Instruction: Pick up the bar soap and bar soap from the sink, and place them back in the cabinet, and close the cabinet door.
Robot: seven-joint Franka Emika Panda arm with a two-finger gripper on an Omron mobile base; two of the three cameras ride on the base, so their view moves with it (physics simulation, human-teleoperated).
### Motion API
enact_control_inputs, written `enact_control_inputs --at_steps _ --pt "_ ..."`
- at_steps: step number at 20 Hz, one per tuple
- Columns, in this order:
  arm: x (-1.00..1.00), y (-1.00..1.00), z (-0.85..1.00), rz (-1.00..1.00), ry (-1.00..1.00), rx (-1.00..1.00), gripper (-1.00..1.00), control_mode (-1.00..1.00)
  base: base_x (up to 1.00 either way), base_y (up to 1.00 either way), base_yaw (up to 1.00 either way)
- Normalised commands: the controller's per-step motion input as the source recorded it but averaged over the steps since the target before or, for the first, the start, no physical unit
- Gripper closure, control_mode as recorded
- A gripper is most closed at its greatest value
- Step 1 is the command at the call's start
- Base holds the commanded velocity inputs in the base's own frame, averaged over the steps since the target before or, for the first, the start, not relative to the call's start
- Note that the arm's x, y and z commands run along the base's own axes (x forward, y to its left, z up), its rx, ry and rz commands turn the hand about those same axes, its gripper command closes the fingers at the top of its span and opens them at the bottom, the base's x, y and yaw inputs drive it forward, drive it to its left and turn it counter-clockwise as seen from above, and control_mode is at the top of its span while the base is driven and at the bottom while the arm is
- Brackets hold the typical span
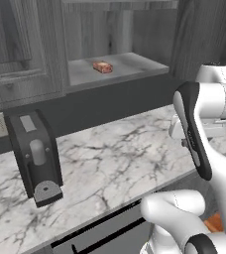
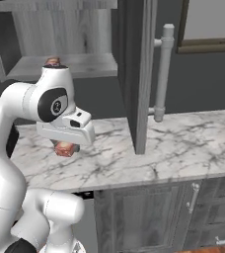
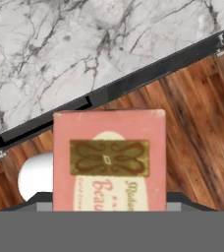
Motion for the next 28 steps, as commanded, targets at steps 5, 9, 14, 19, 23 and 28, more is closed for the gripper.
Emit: enact_control_inputs --at_steps 5,9,14,19,23,28 --pt "0.00 0.00 0.00 0.00 0.00 0.00 1.00 1.00 0.28 0.00 -0.18" --pt "0.00 0.00 0.00 0.00 0.00 0.00 1.00 1.00 0.38 0.00 -0.11" --pt "0.00 0.00 0.00 0.00 0.00 0.00 1.00 1.00 0.46 0.00 -0.11" --pt "0.00 0.00 0.00 0.00 0.00 0.00 1.00 1.00 0.09 0.00 -0.01" --pt "0.00 0.00 0.00 0.00 0.00 0.00 1.00 1.00 0.00 0.00 0.00" --pt "0.00 0.00 0.00 0.00 0.00 0.00 1.00 1.00 0.00 0.00 0.00"
